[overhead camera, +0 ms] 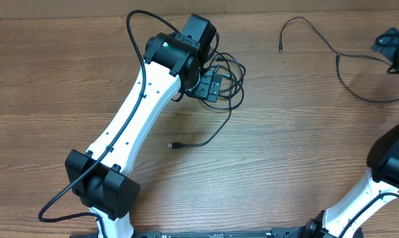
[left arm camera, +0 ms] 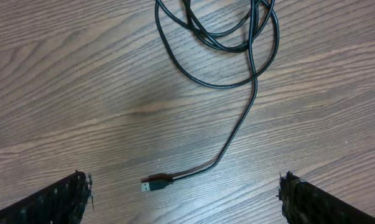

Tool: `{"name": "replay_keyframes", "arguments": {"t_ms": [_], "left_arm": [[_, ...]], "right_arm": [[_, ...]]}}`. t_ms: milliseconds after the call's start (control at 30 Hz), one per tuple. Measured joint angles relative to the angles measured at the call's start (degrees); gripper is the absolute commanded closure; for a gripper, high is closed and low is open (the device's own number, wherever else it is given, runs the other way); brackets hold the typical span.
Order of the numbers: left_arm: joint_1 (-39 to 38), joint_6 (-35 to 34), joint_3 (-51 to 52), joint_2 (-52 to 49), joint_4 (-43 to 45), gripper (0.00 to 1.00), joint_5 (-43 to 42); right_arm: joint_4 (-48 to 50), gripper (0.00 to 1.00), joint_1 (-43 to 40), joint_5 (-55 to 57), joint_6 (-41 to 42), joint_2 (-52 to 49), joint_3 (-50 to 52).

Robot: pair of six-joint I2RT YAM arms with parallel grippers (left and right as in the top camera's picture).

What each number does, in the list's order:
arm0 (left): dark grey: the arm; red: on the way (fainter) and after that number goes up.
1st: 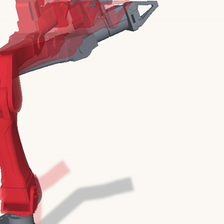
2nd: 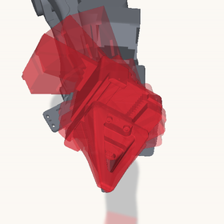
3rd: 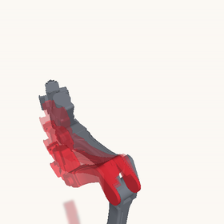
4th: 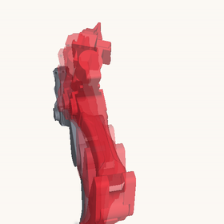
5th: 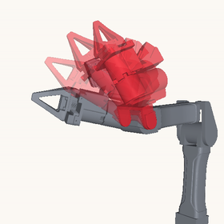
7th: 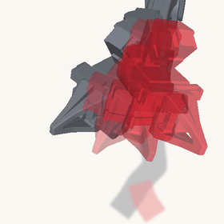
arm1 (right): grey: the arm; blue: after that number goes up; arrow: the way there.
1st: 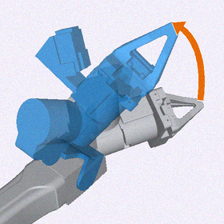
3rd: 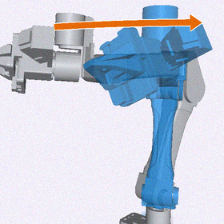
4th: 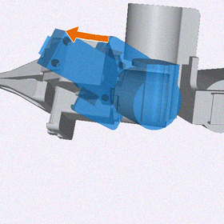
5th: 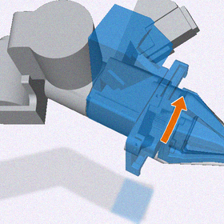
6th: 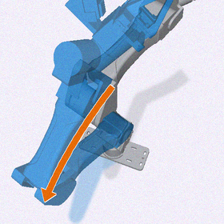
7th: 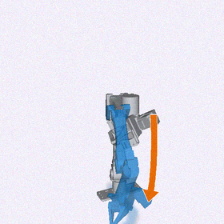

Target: Untangle cables

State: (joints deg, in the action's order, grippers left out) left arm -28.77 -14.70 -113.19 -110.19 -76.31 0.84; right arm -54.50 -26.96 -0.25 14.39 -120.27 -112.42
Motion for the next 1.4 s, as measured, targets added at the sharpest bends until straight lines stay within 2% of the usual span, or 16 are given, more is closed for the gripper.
{"name": "replay_keyframes", "arguments": {"t_ms": [233,467,533,667,833,1200,1267,1333,1400], "left_arm": [[0.0,0.0,0.0,0.0,0.0,0.0,0.0],[0.0,0.0,0.0,0.0,0.0,0.0,0.0],[0.0,0.0,0.0,0.0,0.02,0.0,0.0],[0.0,0.0,0.0,0.0,0.0,0.01,0.0],[0.0,0.0,0.0,0.0,0.0,0.0,0.0],[0.0,0.0,0.0,0.0,0.0,0.0,0.0],[0.0,0.0,0.0,0.0,0.0,0.0,0.0],[0.0,0.0,0.0,0.0,0.0,0.01,0.0],[0.0,0.0,0.0,0.0,0.0,0.0,0.02]], "right_arm": [[12.37,0.0,0.9,-3.23,-7.93,0.0,11.06],[23.08,0.06,0.9,-4.5,-15.39,-0.09,22.75],[24.87,0.11,0.92,-5.38,-16.31,-0.09,24.09],[26.53,0.16,1.16,-7.1,-20.44,-0.09,26.01],[26.43,0.16,1.92,-7.52,-24.87,-0.44,27.54],[26.29,0.24,2.12,-7.87,-27.23,-3.54,27.54],[26.27,0.31,2.1,-7.87,-27.71,-3.58,27.54],[26.25,0.33,2.1,-7.82,-27.91,-3.67,27.54],[26.29,0.52,2.1,-7.69,-27.98,-3.78,27.52]]}}
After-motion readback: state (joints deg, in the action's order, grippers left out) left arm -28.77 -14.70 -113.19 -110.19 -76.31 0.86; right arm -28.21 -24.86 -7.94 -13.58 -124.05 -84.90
